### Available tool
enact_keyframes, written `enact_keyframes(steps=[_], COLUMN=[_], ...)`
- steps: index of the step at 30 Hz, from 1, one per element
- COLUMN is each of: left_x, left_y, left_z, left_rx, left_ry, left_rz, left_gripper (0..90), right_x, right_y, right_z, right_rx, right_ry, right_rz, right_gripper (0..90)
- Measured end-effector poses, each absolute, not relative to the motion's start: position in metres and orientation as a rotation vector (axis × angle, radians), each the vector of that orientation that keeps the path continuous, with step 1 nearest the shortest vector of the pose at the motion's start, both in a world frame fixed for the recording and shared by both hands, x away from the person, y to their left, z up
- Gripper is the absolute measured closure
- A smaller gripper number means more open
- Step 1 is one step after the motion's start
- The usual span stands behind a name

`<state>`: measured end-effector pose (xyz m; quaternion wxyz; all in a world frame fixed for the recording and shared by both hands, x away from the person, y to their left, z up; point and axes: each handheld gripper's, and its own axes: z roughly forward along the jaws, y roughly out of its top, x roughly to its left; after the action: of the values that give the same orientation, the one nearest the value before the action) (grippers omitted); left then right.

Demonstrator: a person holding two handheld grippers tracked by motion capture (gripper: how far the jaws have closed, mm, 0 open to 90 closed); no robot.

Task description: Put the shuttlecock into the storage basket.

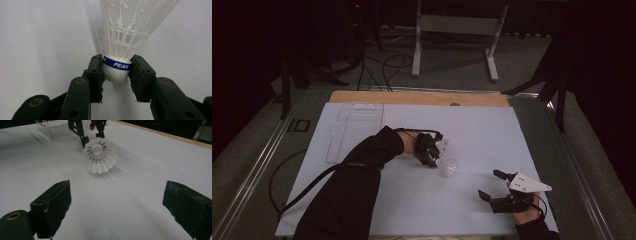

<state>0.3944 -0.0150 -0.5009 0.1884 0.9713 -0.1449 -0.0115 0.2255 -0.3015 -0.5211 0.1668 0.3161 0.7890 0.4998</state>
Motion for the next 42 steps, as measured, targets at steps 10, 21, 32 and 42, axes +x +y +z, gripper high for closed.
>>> enact_keyframes(steps=[10, 21, 32, 42], left_x=[0.391, 0.386, 0.38, 0.369], left_y=[-0.011, -0.007, 0.0, 0.006], left_z=[-0.482, -0.463, -0.449, -0.444], left_rx=[2.756, 2.771, 2.773, 2.762], left_ry=[-0.29, -0.075, 0.016, 0.115], left_rz=[-0.093, -0.154, -0.195, -0.199], left_gripper=[64.4, 64.5, 64.5, 64.5], right_x=[0.225, 0.225, 0.225, 0.225], right_y=[-0.302, -0.302, -0.302, -0.302], right_z=[-0.521, -0.52, -0.519, -0.519], right_rx=[0.902, 0.907, 0.907, 0.909], right_ry=[2.237, 2.234, 2.232, 2.231], right_rz=[1.417, 1.418, 1.414, 1.414], right_gripper=[8.3, 8.3, 8.3, 8.3])
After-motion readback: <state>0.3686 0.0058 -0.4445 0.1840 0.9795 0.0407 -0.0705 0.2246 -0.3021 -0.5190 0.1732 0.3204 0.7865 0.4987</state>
